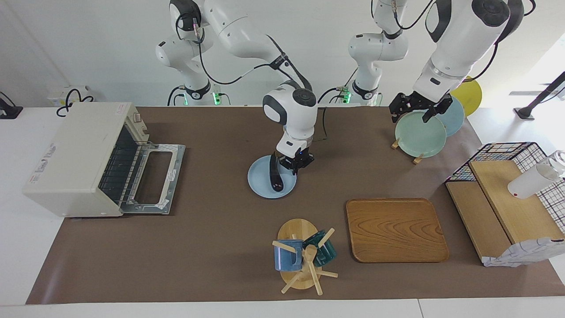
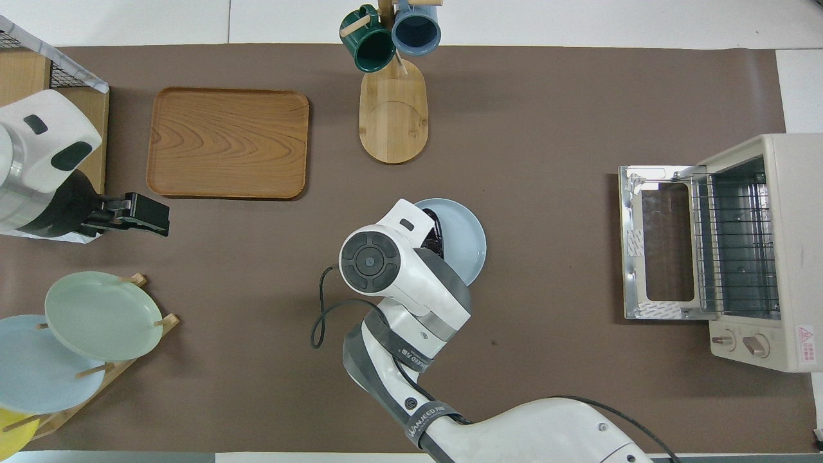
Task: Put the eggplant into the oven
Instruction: 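Grasp the eggplant on the blue plate with the right gripper, then carry the eggplant with the right gripper into the open oven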
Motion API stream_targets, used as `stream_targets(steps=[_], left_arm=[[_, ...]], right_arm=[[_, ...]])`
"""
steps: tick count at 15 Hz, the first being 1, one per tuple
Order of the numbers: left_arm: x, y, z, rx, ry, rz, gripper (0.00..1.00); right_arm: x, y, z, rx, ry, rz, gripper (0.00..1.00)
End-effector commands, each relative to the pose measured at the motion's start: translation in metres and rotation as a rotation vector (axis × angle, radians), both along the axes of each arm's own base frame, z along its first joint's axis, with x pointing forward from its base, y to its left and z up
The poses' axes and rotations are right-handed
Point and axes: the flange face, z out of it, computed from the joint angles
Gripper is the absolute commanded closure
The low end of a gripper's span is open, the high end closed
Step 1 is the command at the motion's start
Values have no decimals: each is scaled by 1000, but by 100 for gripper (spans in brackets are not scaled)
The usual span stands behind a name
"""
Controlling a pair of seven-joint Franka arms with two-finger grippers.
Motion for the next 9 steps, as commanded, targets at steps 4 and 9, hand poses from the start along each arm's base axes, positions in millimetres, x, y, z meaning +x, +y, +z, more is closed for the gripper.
stream_targets(steps=[4,9], left_arm=[[4,1,2,-5,-9,-2,0],[3,0,2,-5,-9,-7,0]], right_arm=[[28,-23,64,-225,30,2,100],[70,-168,86,-287,141,-9,100]])
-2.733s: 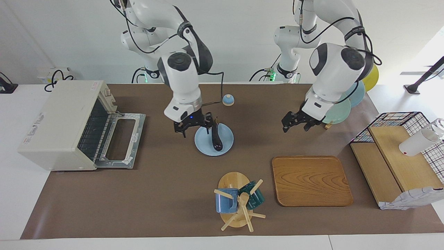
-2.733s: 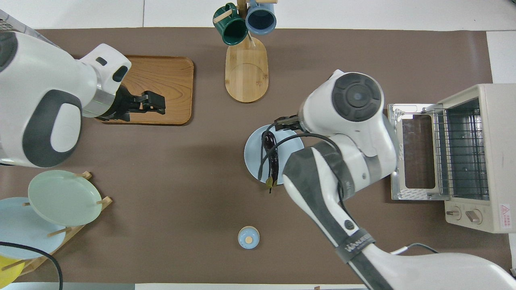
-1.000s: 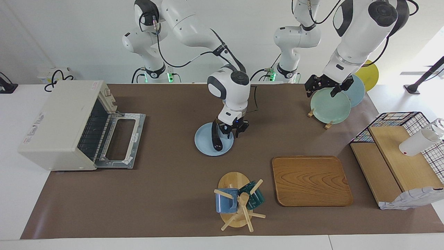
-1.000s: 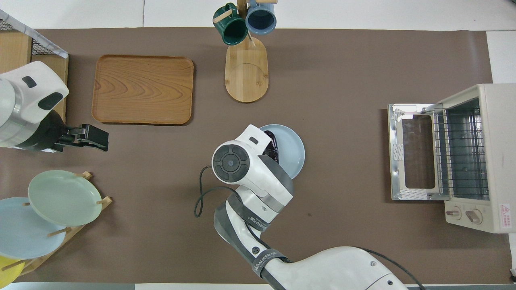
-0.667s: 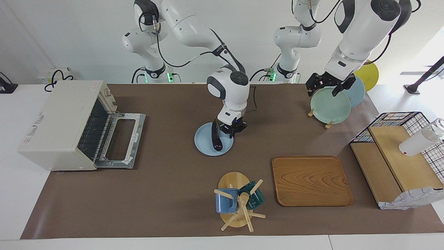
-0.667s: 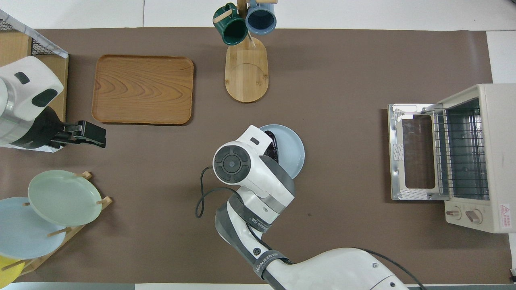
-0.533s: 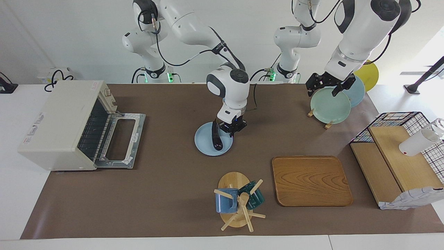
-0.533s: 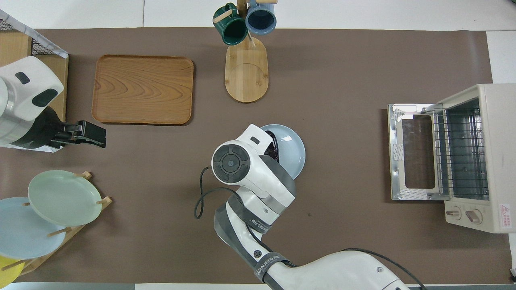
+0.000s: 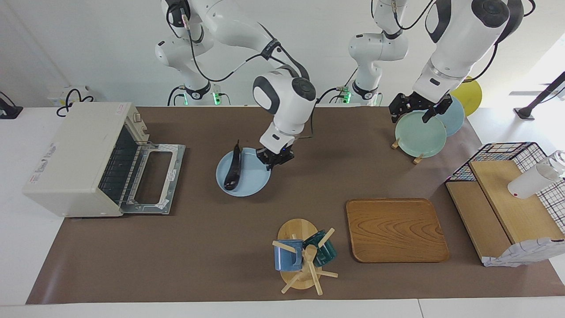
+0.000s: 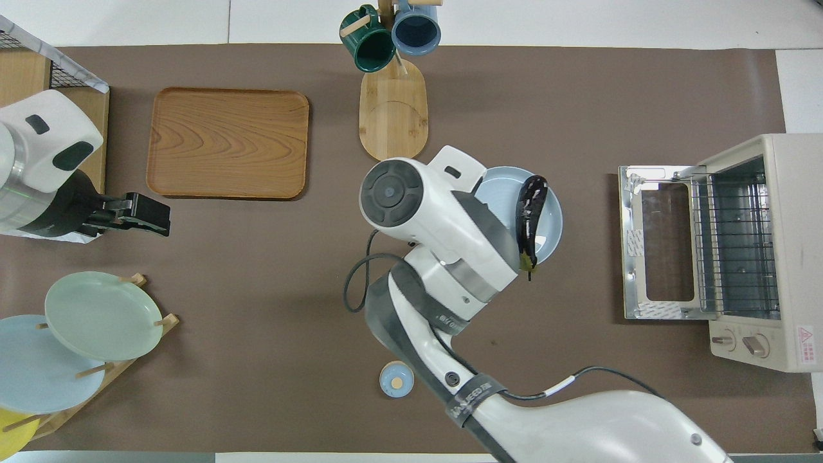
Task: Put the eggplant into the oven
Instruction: 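Carry the eggplant with the right gripper into the open oven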
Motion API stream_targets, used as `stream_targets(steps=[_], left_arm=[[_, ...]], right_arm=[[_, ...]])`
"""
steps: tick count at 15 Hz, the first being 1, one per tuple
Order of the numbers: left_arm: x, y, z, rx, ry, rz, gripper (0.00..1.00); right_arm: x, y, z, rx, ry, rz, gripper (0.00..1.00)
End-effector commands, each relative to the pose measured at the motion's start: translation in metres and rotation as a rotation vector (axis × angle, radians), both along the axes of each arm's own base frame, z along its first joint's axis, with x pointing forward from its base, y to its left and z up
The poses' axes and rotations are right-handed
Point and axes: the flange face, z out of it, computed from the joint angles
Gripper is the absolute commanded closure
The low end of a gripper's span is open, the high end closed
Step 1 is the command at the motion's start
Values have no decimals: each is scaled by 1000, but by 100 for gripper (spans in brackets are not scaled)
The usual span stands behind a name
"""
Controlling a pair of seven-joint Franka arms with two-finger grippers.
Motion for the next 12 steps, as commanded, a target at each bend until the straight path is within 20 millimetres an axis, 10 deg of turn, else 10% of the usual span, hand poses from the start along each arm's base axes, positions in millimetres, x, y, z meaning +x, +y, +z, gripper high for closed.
stream_targets(steps=[1,4,12], left_arm=[[2,1,3,-4,-10,-6,0],[3,1,3,-4,-11,-6,0],[2,1,3,-4,-10,-6,0]], right_arm=[[13,-98,10,-26,69,-19,100],[8,-181,17,-8,138,36,100],[-26,-311,7,30,202,4,100]])
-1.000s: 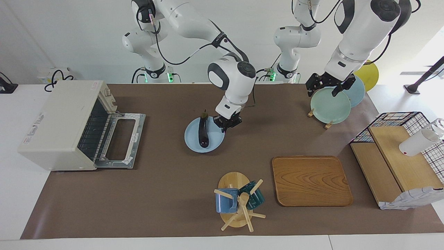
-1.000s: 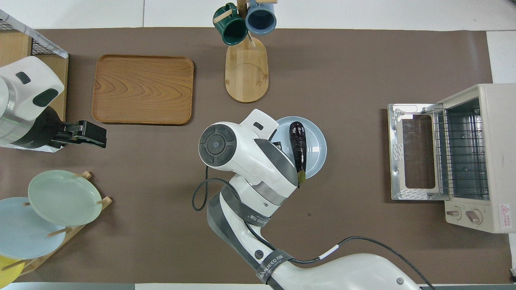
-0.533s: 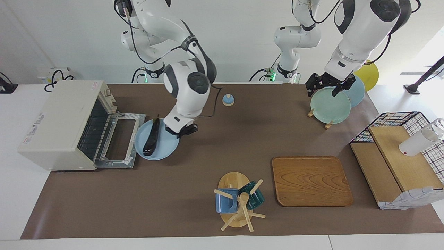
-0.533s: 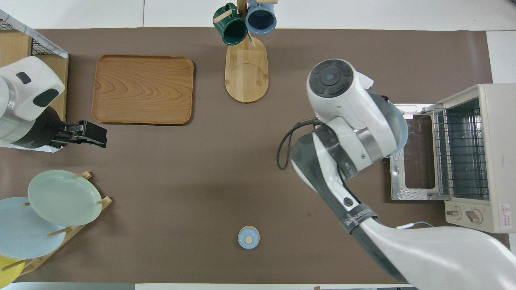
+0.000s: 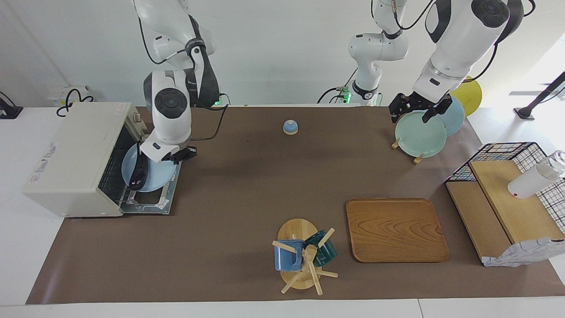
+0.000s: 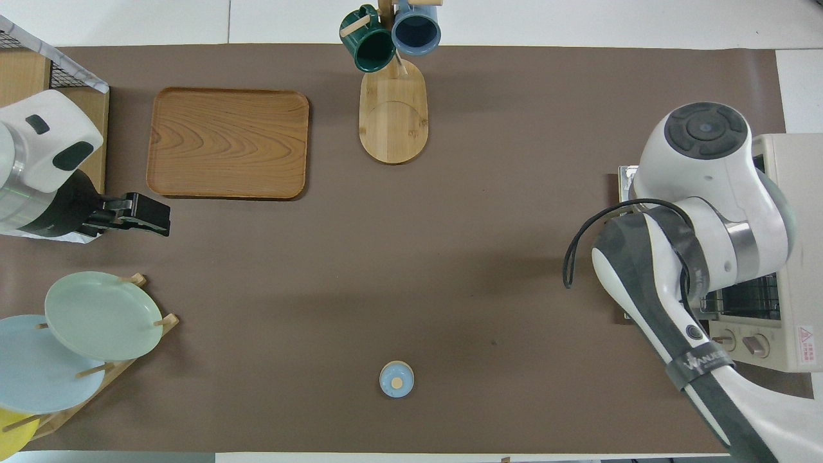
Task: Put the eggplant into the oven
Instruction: 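Carry the eggplant with the right gripper into the open oven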
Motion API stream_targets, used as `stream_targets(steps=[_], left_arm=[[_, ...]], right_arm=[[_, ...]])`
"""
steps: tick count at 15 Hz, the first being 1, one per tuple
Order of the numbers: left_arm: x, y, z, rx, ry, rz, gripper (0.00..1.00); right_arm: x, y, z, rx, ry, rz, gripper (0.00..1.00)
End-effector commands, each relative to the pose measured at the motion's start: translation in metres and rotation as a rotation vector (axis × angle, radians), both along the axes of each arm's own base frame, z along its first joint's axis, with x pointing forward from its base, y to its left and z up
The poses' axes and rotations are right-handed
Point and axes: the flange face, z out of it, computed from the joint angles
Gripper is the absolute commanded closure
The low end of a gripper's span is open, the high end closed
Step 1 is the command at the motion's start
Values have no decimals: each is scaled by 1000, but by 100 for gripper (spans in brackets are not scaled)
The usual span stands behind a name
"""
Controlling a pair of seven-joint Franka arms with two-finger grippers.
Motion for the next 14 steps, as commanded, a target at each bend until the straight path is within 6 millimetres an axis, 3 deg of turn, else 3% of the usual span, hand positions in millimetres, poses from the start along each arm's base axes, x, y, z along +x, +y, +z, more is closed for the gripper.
stream_targets(steps=[1,5,8,10,11,14], left_arm=[[2,1,3,-4,-10,-6,0],[2,1,3,-4,-10,-6,0],[1,1,3,-4,-10,-6,0],[1,1,4,-4,-13,-5,0],[0,1,6,-4,-14,-6,0],[-2,1,8,-4,-17,-5,0]], right_arm=[[-17,-42,-9,8,-2,14,100],[-32,-66,-35,41,-47,52,100],[-34,-84,-37,52,-58,62,98],[-33,-85,-36,52,-59,59,75],[-32,-83,-36,51,-59,63,51],[-20,-70,-20,54,-81,83,34]])
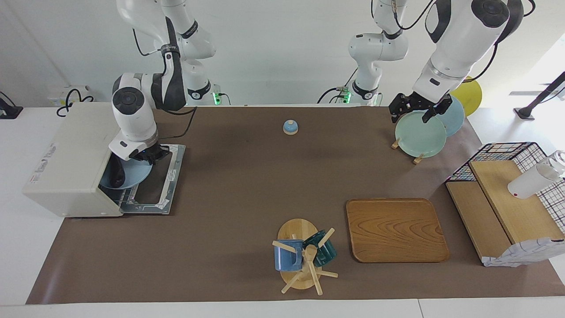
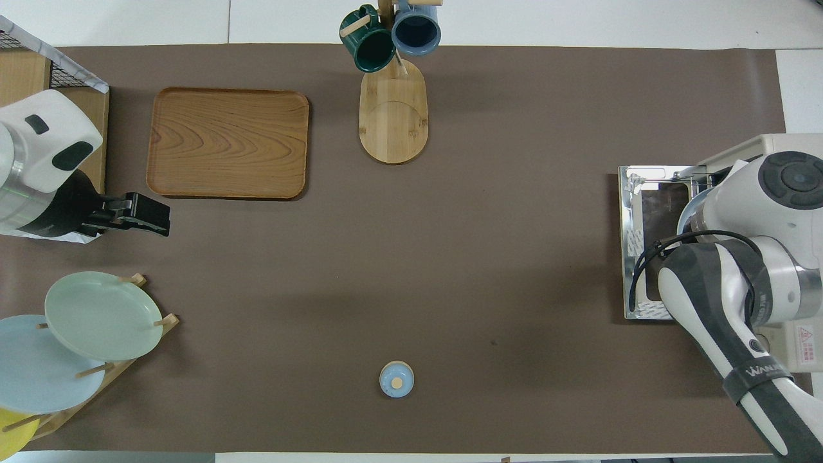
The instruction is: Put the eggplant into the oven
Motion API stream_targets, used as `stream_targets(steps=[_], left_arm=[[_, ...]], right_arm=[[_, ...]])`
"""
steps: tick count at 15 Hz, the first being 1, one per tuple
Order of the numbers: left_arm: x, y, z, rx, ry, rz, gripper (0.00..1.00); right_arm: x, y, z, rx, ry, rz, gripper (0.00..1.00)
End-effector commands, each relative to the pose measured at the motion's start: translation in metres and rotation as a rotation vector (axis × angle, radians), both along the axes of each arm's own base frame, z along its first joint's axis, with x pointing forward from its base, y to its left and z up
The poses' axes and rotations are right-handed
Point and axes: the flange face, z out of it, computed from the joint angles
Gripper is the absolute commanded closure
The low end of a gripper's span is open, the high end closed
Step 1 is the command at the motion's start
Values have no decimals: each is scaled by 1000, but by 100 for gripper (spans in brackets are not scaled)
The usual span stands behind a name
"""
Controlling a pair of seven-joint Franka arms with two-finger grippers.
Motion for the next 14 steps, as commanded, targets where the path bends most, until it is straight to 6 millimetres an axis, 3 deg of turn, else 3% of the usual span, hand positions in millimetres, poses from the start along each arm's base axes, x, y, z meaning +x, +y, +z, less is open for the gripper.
stream_targets(steps=[1,2,3,5,6,7,12,14], left_arm=[[-2,0,7,-4,-15,-6,0],[-3,1,8,-4,-17,-6,0],[-3,1,6,-3,-14,-6,0],[-3,0,6,-5,-15,-6,0],[-3,0,6,-5,-15,-6,0],[-3,0,6,-5,-15,-7,0],[-4,-2,6,-3,-12,-14,0],[-4,-2,6,-3,-11,-12,0]], right_arm=[[12,27,24,-2,-38,67,34],[18,48,30,-2,-44,93,35],[20,63,31,1,-57,107,42],[20,92,24,12,-117,110,70],[19,101,13,20,-132,127,95],[19,100,3,28,-147,131,100],[18,92,-44,39,-141,96,100],[20,85,-51,41,-140,85,100]])
